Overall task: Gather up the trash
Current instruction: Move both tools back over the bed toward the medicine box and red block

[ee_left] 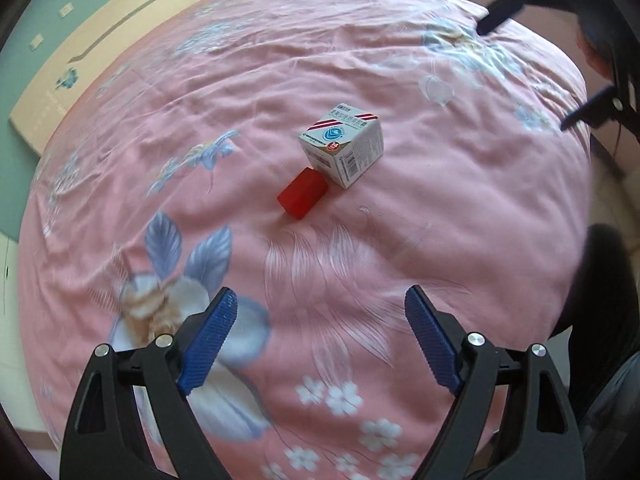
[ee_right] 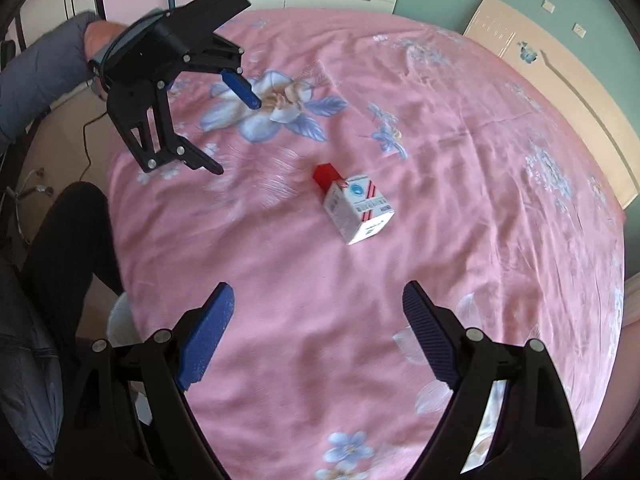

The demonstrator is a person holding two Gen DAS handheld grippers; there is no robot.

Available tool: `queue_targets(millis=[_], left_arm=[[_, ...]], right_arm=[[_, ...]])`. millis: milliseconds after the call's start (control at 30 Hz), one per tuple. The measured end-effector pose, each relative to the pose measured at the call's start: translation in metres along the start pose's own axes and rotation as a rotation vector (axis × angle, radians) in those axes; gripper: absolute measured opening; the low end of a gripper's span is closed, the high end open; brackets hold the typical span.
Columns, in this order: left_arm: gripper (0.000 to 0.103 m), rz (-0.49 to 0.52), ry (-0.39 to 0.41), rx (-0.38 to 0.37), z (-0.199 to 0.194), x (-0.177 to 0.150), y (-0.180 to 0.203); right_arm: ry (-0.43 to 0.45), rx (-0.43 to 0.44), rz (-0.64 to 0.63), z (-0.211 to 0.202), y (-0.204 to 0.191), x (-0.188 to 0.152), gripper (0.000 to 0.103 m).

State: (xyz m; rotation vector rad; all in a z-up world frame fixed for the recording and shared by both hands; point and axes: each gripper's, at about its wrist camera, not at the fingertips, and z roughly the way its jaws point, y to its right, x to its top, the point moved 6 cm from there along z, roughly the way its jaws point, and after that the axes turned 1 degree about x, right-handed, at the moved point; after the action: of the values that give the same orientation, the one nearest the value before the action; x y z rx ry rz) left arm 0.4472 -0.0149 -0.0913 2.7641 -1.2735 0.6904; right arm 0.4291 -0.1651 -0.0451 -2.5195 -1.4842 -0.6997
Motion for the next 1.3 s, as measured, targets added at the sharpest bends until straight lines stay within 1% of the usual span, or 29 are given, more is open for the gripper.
queue_targets(millis=[167,267,400,567,700,767,900,933,967,1000,1033,1067,1100,1167,1200,1267,1300], left_arm=[[0.088,0.09,0.008,-0.07,0.018,0.012,-0.003],[0.088,0.132,0.004,-0.086,0.03,0.019,-0.005],[0.088,0.146,-0.001,-0.1,0.046,0.032,-0.01],[0.088,0.164,-0.008,-0.108,0.064,0.045,-0.014],[0.088,0.173,-0.004,-0.117,0.074,0.053,-0.018],[0.088,0.17,-0.004,-0.121,0.078,0.056,-0.019],[0.088,0.165,0.0,-0.136,0.087,0.06,-0.022],[0.087,0.166,0.003,-0.137,0.088,0.061,-0.021],[0.083,0.168,0.006,-0.138,0.09,0.062,-0.021],[0.08,0.166,0.006,-0.138,0.091,0.062,-0.021],[0.076,0.163,0.004,-0.144,0.092,0.062,-0.02],[0.07,0.164,0.005,-0.152,0.092,0.062,-0.02],[0.068,0.165,0.008,-0.156,0.092,0.062,-0.019],[0.061,0.165,0.007,-0.163,0.093,0.062,-0.017],[0.059,0.165,0.009,-0.167,0.094,0.063,-0.017],[0.051,0.158,0.012,-0.173,0.094,0.064,-0.016],[0.049,0.16,0.009,-0.176,0.094,0.064,-0.015]], right_arm=[[-0.019,0.066,0.001,0.024,0.02,0.006,0.085],[-0.03,0.074,0.006,0.039,0.032,0.01,0.085],[-0.029,0.109,0.026,0.056,0.047,0.016,0.085],[-0.063,0.126,0.032,0.084,0.061,0.021,0.085],[-0.077,0.143,0.023,0.104,0.067,0.027,0.085],[-0.067,0.157,0.013,0.112,0.067,0.033,0.085],[-0.064,0.159,-0.02,0.127,0.064,0.04,0.085],[-0.059,0.163,-0.026,0.13,0.064,0.042,0.085],[-0.056,0.169,-0.029,0.132,0.064,0.043,0.085],[-0.053,0.169,-0.029,0.134,0.065,0.044,0.08],[-0.049,0.173,-0.026,0.137,0.066,0.045,0.076],[-0.05,0.184,-0.026,0.139,0.066,0.046,0.069],[-0.052,0.19,-0.028,0.141,0.066,0.046,0.062],[-0.056,0.202,-0.04,0.144,0.063,0.047,0.053],[-0.058,0.203,-0.043,0.146,0.063,0.047,0.052],[-0.054,0.198,-0.052,0.147,0.061,0.048,0.052],[-0.049,0.196,-0.054,0.148,0.062,0.05,0.052]])
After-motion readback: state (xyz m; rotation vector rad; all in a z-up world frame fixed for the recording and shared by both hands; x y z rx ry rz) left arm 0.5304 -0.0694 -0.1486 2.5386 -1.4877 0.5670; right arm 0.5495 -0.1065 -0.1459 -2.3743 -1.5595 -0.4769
